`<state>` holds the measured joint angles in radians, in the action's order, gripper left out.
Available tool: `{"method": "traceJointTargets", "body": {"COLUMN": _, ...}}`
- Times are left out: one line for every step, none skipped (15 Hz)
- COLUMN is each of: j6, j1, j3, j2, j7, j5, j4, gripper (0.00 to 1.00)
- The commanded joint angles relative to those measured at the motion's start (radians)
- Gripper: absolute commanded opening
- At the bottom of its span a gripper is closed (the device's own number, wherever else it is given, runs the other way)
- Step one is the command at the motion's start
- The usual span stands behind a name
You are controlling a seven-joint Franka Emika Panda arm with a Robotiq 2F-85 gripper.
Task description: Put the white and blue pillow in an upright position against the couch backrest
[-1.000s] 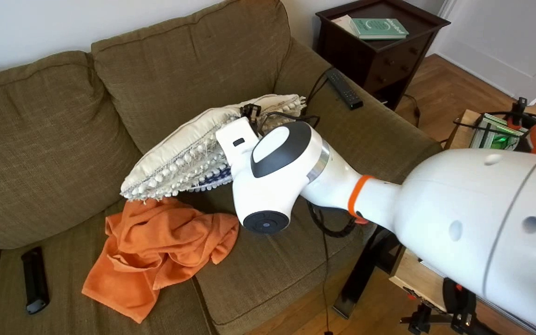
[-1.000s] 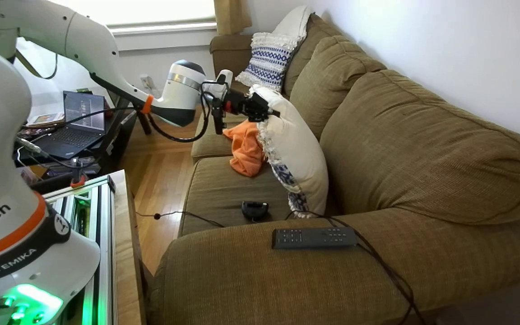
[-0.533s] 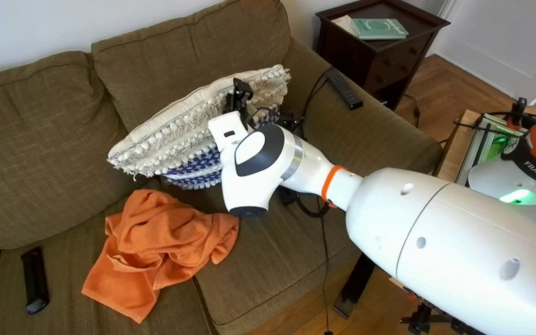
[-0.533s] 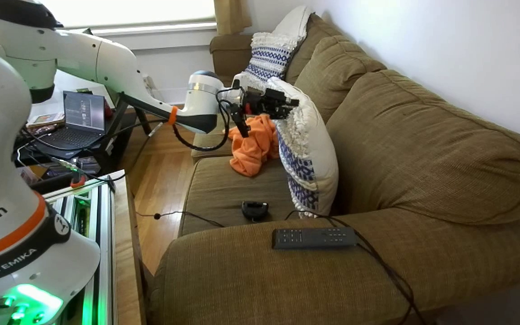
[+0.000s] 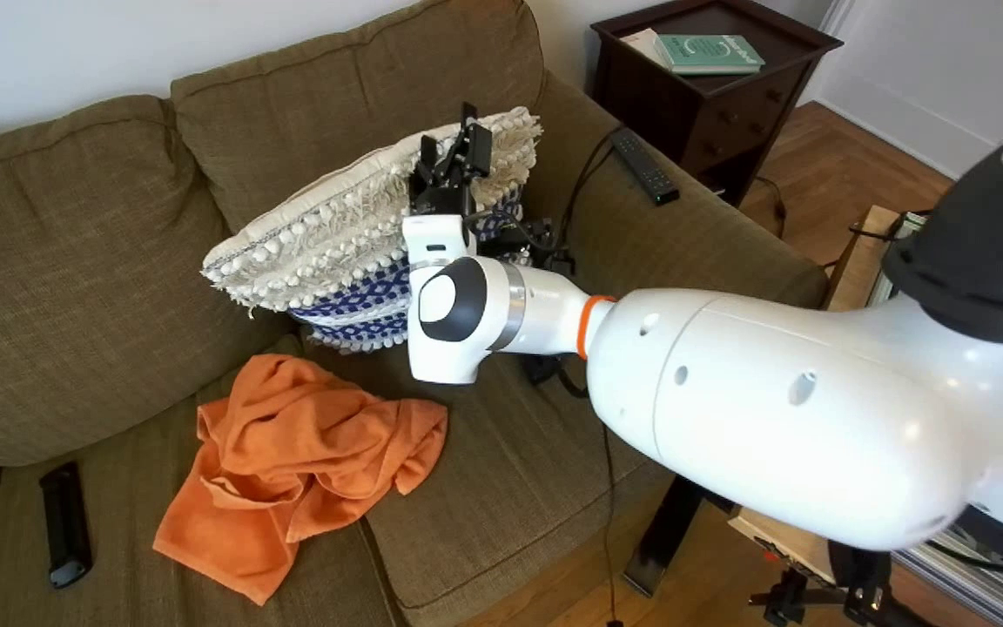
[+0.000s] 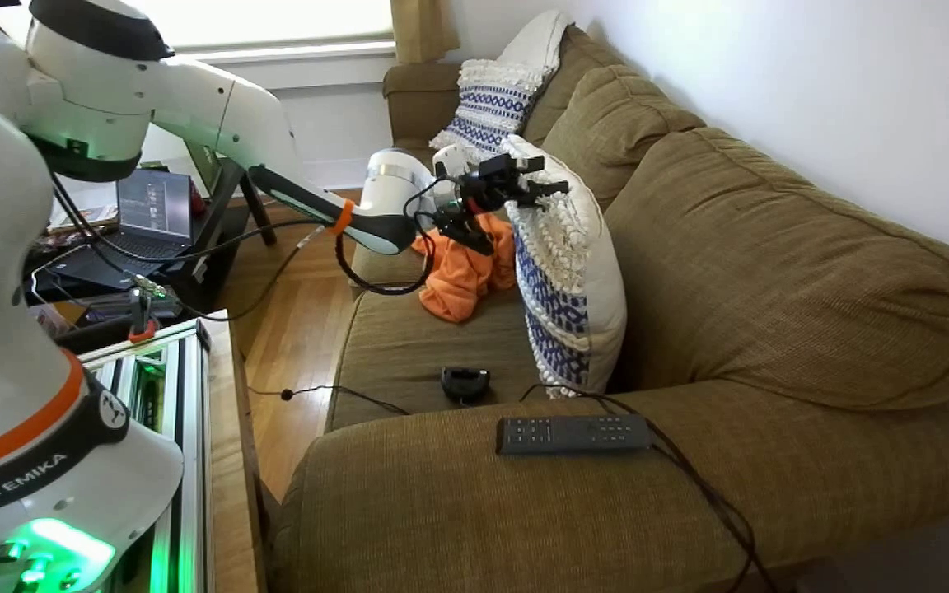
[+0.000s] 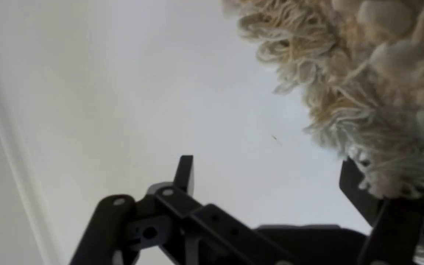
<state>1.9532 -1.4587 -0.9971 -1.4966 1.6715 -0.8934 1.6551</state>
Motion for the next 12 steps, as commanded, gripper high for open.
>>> {"method": "traceJointTargets", "body": {"j6": -0.141, "j1": 0.156, "j3": 0.099, "j2": 0.021, "j7": 0.063, "j5": -0.046, "j4": -0.135, "gripper": 1.00}}
{"method": "traceJointTargets", "body": {"j6": -0.154, "j1": 0.194, "j3": 0.133, "j2": 0.045, "j7": 0.047, "j5": -0.056, "j4": -0.158, "gripper": 1.00}}
{"method": "traceJointTargets", "body": {"j6": -0.150, "j1": 0.229, "j3": 0.166, "j2": 0.074, "j7": 0.027, "j5": -0.066, "j4": -0.175, "gripper": 1.00}}
{"method": "traceJointTargets", "body": {"j6": -0.146, "j1": 0.255, "j3": 0.193, "j2": 0.095, "j7": 0.024, "j5": -0.084, "j4": -0.185, "gripper": 1.00}}
{"method": "traceJointTargets", "body": {"j6": -0.158, "j1": 0.283, "j3": 0.219, "j2": 0.108, "j7": 0.023, "j5": -0.101, "j4": -0.203, "gripper": 1.00}}
{"method": "traceJointTargets", "body": {"j6": -0.166, "j1": 0.309, "j3": 0.244, "j2": 0.123, "j7": 0.032, "j5": -0.122, "j4": -0.217, "gripper": 1.00}}
{"method": "traceJointTargets", "body": {"j6": -0.150, "j1": 0.338, "j3": 0.277, "j2": 0.152, "j7": 0.047, "j5": -0.143, "j4": -0.224, "gripper": 1.00}}
{"method": "traceJointTargets", "body": {"j6": -0.140, "j1": 0.363, "j3": 0.307, "j2": 0.173, "j7": 0.065, "j5": -0.163, "j4": -0.230, "gripper": 1.00}}
{"method": "traceJointTargets", "body": {"j6": -0.130, "j1": 0.394, "j3": 0.338, "j2": 0.195, "j7": 0.089, "j5": -0.181, "j4": -0.242, "gripper": 1.00}}
{"method": "traceJointTargets", "body": {"j6": -0.117, "j1": 0.426, "j3": 0.372, "j2": 0.221, "j7": 0.110, "j5": -0.200, "j4": -0.249, "gripper": 1.00}}
{"method": "traceJointTargets", "body": {"j6": -0.111, "j1": 0.459, "j3": 0.404, "j2": 0.243, "j7": 0.129, "j5": -0.222, "j4": -0.255, "gripper": 1.00}}
{"method": "traceJointTargets", "body": {"j6": -0.102, "j1": 0.496, "j3": 0.438, "j2": 0.266, "j7": 0.143, "j5": -0.247, "j4": -0.261, "gripper": 1.00}}
